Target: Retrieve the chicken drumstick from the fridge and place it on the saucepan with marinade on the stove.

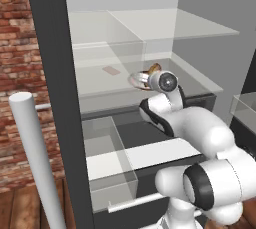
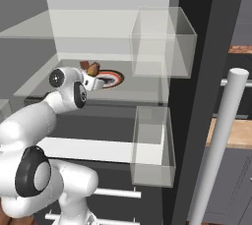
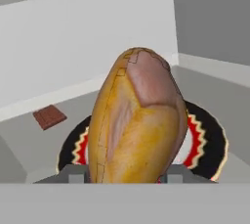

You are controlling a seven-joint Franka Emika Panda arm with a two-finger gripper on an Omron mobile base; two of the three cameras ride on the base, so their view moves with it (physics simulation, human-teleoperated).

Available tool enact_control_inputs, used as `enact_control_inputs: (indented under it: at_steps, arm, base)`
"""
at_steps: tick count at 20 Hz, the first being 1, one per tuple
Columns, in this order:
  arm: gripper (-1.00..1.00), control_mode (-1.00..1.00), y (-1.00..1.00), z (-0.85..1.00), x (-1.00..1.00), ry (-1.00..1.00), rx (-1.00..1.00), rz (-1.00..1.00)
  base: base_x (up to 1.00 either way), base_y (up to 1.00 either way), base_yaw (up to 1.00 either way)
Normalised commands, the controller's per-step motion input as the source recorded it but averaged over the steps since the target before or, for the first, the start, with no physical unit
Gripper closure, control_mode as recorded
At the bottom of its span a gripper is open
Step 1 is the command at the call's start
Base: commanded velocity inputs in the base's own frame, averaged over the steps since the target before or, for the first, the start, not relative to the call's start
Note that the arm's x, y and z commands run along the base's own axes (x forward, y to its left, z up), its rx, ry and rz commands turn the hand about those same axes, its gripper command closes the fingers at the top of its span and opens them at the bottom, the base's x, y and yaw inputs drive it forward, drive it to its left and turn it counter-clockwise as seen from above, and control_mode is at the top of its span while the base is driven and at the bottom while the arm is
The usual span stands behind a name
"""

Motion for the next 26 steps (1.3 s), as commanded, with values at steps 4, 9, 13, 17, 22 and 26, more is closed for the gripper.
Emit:
enact_control_inputs:
  at_steps: [4,9,13,17,22,26]
  arm:
    - [1.0,-1.0,0.0,0.8,-1.0,0.01,0.0,-0.04]
    - [1.0,-1.0,-0.14,0.58,-1.0,0.13,0.0,-0.05]
    - [1.0,-1.0,-0.33,0.26,-1.0,0.22,0.0,-0.01]
    - [1.0,-1.0,-0.28,0.01,-1.0,0.26,0.0,0.0]
    - [1.0,-1.0,-0.02,-0.03,-1.0,0.3,-0.01,0.0]
    - [1.0,-1.0,0.09,0.15,-0.75,0.04,0.0,0.06]
  base:
    - [0.0,0.0,0.0]
    - [0.0,0.0,0.0]
    - [0.0,0.0,0.0]
    - [0.0,0.0,0.0]
    - [0.0,0.0,0.0]
    - [0.0,0.0,0.0]
